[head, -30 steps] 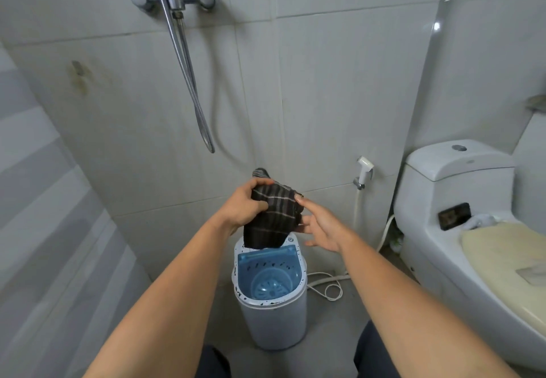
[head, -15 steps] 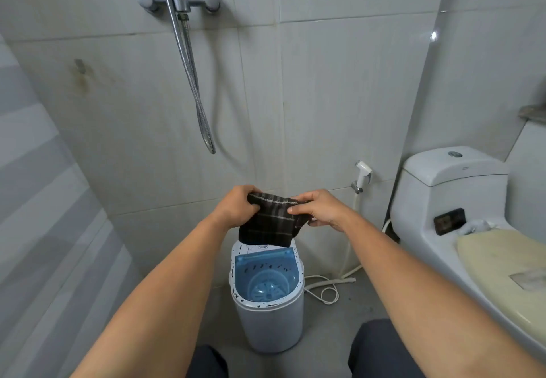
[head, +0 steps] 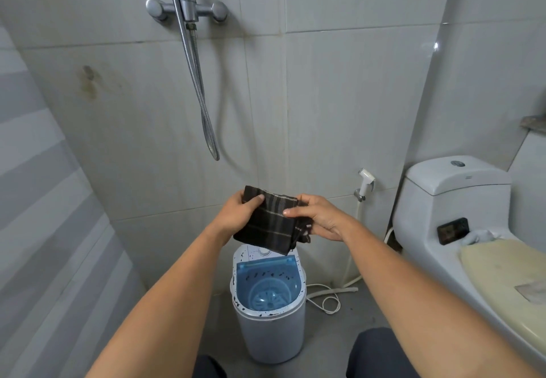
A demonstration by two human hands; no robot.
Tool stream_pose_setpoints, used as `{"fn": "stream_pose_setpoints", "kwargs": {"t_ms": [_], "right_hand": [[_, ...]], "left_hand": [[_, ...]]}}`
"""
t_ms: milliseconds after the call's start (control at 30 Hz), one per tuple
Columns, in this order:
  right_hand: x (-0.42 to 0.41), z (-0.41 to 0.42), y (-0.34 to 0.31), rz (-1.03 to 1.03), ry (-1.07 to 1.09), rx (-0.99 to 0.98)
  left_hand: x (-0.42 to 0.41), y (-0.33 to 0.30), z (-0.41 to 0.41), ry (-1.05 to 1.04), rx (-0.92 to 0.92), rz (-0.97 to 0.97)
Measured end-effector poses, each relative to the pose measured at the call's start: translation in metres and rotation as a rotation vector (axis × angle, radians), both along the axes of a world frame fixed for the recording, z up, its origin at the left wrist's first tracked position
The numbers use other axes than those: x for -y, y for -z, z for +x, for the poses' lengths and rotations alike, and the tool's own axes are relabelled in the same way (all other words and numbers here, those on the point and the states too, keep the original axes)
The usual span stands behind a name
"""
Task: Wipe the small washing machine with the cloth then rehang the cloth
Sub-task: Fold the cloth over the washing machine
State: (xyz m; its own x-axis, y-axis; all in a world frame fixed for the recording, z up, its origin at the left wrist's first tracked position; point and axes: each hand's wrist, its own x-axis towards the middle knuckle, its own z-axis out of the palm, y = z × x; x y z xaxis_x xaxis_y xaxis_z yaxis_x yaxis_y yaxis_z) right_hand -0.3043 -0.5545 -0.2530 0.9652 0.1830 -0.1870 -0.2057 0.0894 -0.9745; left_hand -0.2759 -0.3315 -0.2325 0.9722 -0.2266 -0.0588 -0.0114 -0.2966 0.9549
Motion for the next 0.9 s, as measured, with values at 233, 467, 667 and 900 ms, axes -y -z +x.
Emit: {"fn": "stream_pose_setpoints", "kwargs": {"t_ms": [233,467,667,900], "right_hand": [[0.005,0.002,0.003,0.207,0.072,-0.049],[0.003,0.002,0.004,0.092,0.192,-0.046],[-0.002,-0.013,0.006,-0.137,0.012,-0.027],[0.001,-0.012,0.006,-0.108,-0.028,-0.095]], "left_hand": [[-0.016,0.017,-0.013,0.205,-0.377,-0.197],[-0.003,0.021,-0.012,0.206,-0.290,-0.268],[0.001,0.015,-0.006,0.169,-0.338,-0.471],[0.002,0.014,-0.008,0.050,-0.238,-0.398]]}}
